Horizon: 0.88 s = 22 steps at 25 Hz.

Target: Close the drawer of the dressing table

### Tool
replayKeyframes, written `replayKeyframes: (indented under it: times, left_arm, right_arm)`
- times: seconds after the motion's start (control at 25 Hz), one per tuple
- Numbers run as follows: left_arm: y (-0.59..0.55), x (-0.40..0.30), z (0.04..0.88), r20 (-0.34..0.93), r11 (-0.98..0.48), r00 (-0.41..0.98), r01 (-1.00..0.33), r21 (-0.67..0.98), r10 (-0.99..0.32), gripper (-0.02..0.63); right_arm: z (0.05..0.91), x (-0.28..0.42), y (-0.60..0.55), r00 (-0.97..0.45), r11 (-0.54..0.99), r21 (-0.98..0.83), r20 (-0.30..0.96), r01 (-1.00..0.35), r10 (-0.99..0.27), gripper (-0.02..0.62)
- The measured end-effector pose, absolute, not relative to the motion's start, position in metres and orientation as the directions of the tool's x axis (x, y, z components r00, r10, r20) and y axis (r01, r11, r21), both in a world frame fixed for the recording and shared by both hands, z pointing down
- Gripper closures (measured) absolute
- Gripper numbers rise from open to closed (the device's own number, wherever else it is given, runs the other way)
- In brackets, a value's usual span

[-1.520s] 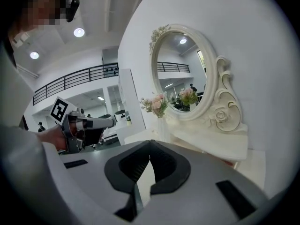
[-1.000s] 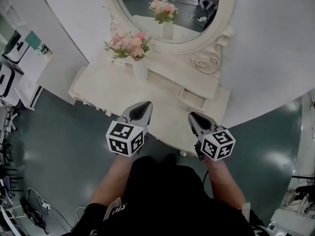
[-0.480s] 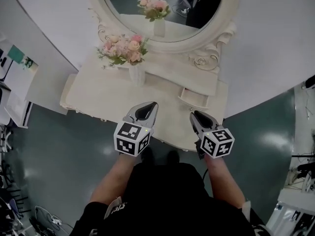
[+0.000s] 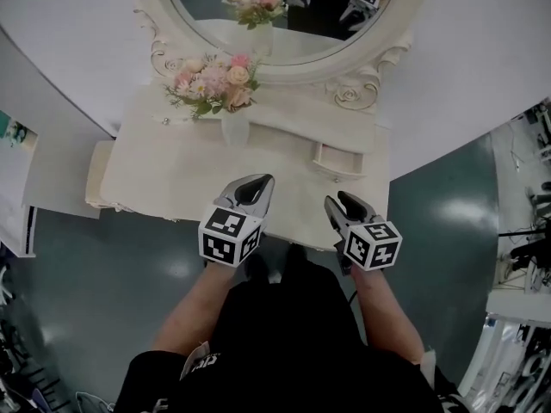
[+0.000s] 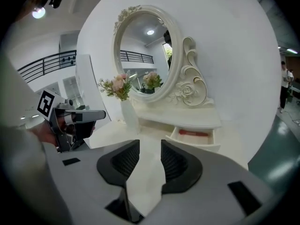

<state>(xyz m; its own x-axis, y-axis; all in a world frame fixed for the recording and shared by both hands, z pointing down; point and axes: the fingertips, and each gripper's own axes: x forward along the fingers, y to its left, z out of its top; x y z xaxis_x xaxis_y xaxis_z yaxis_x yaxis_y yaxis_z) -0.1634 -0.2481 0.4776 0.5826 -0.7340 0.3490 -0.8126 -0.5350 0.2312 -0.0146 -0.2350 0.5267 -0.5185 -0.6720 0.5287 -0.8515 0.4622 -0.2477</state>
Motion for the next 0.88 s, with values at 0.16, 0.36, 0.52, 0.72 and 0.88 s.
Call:
replayKeyframes:
  times: [0.16, 0.36, 0.52, 0.72, 0.88]
  left_arm:
    - [-0.258, -0.154, 0.491, 0.359, -0.560, 0.615, -0.788, 0.255, -0.702, 0.597]
    - [-0.273, -0.140, 0.503, 0.379, -0.579, 0.631, -0.775, 0.254, -0.677, 0.597]
    - [-0.288, -0.129, 0.512, 0.404, -0.585, 0.637, -0.768, 0.260, -0.657, 0.595]
    - [-0.304, -0.118, 0.517, 0.422, -0.588, 0.639, -0.765, 0.264, -0.643, 0.597]
    - [-0.312, -0.113, 0.522, 0.435, -0.585, 0.637, -0.766, 0.267, -0.636, 0.597]
  right_arm:
    - [0.546, -0.001, -0.245, -0.471, 0.408, -0.244, 0.559, -0.880, -0.682, 0.445]
    - [0.577, 0.011, -0.262, -0.443, 0.359, -0.262, 0.594, -0.896, -0.672, 0.436]
    - [0.592, 0.018, -0.278, -0.429, 0.332, -0.272, 0.606, -0.903, -0.670, 0.431]
    - [0.612, 0.026, -0.290, -0.403, 0.307, -0.262, 0.635, -0.915, -0.659, 0.431]
    - [0.635, 0.031, -0.295, -0.373, 0.278, -0.250, 0.668, -0.927, -0.643, 0.431]
